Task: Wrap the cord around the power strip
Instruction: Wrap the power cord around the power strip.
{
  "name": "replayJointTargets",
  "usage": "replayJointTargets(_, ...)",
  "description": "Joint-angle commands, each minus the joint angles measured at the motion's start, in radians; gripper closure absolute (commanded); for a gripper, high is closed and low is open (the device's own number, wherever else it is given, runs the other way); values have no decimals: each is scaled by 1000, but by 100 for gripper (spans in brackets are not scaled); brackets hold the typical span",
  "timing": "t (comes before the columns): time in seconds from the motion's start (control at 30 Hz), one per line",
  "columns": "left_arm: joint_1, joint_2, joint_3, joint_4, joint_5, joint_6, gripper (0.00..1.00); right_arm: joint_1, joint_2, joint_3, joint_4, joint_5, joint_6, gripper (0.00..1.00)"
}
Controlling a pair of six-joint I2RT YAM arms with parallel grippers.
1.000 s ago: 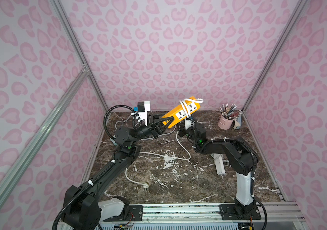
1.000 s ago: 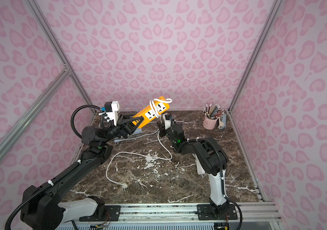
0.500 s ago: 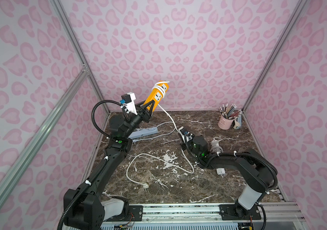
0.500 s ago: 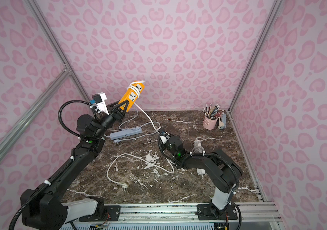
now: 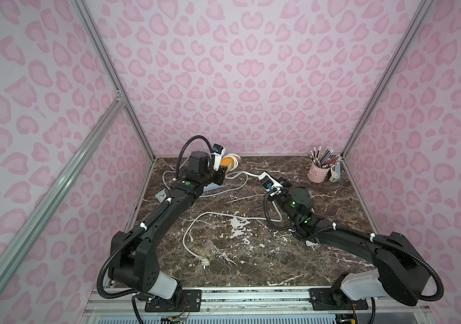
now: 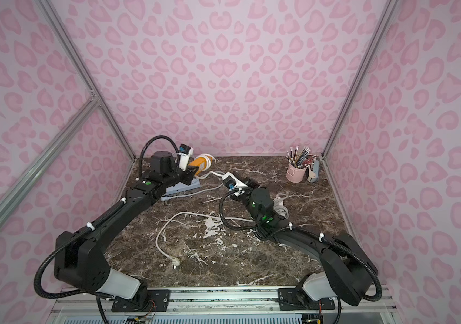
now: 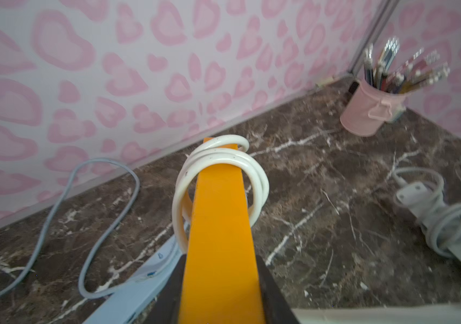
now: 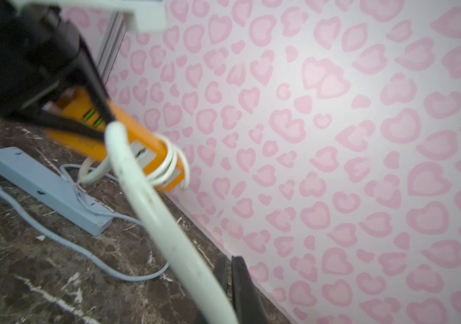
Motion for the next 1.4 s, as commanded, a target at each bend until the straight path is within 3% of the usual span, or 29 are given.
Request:
replayJointTargets(0.0, -64, 45, 50, -203, 81, 110, 97, -63, 13, 101, -34, -83, 11, 100)
replayJointTargets(0.2, -149, 8, 43, -276, 393, 140, 97, -237, 167, 313, -192, -268, 128, 100)
replayJointTargets(0.4, -168, -88, -11, -223, 742, 148, 97, -349, 357, 459, -258, -430, 282, 100)
replayJointTargets(0.47, -168, -129, -39, -122, 877, 100, 97, -357, 412, 491, -266, -489, 336, 100)
replayJointTargets(0.57, -162, -195, -123, 252, 998, -148, 97, -368, 495, 541, -285, -623, 454, 100)
replayJointTargets(0.67, -162, -220, -179, 669, 1024, -464, 97, -364, 554, 531, -215, -728, 597, 99)
replayJointTargets(0.73, -161, -223, -180, 820, 1001, -567, 97, -357, 569, 485, -119, -734, 681, 93)
replayJointTargets(0.9, -161, -216, -149, 887, 930, -642, 97, -349, 588, 384, 72, -733, 842, 78)
replayJointTargets(1.07, -153, -215, -155, 942, 878, -699, 97, -337, 585, 319, 132, -671, 856, 60)
replayJointTargets(1.17, -140, -218, -171, 972, 832, -734, 97, -343, 581, 265, 196, -638, 873, 59)
replayJointTargets(1.37, -93, -220, -232, 1185, 734, -920, 97, -332, 597, 203, 241, -570, 882, 61)
